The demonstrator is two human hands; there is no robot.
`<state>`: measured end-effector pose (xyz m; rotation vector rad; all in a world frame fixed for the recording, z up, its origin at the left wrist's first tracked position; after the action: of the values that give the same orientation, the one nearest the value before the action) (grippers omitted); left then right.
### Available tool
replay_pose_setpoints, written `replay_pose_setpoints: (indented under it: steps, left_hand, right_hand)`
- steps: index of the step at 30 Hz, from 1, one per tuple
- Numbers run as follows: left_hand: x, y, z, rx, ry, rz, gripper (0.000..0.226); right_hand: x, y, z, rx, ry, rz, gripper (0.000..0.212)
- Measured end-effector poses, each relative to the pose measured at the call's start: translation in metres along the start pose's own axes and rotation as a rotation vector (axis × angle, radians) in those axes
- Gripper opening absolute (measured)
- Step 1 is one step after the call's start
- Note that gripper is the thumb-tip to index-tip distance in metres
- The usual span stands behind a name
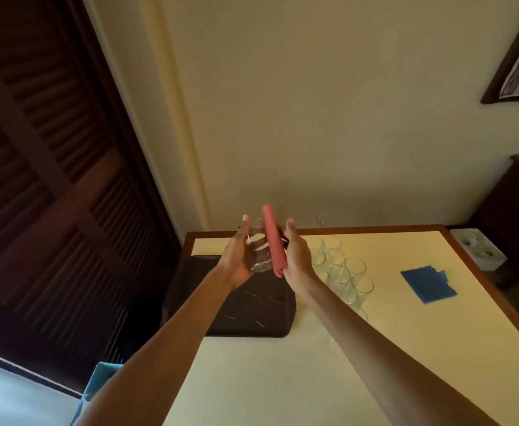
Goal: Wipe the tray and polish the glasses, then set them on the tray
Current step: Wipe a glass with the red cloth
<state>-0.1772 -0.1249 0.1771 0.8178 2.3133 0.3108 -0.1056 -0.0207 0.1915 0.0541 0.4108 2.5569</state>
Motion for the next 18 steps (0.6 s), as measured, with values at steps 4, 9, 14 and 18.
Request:
replay_pose_setpoints:
  steps: [4,9,14,18]
  left_hand:
    - [0.004,0.002,-0.013,-0.026,-0.002,-0.047,0.069]
    - [0.008,0.008,-0.035,0.006,0.033,-0.068,0.073]
    - [0.005,0.013,-0.054,-0.128,0.029,0.049,0.072]
    - [0.000,0.020,-0.052,-0.153,0.019,0.051,0.062]
  right_hand:
    - [0.005,-0.004,0.000,-0.196,-0.245,-0.006,0.011]
    - [0.013,0.004,0.022,-0.353,-0.458,0.053,0.034]
    - [0.016,0.010,0.036,-0.602,-0.836,0.048,0.017]
    - [0.017,0.026,0.037,-0.727,-0.960,0.010,0.021]
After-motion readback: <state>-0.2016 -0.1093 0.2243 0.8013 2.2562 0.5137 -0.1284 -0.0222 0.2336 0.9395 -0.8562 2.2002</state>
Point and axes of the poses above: each hand's wrist, its own x-axis towards the middle knuckle, its own y-axis out of the palm, z = x × y, the point moved 4 cm from there along x, towards the middle knuckle, and after that the axes turned 11 degrees about -y, right-handed, at the moved point
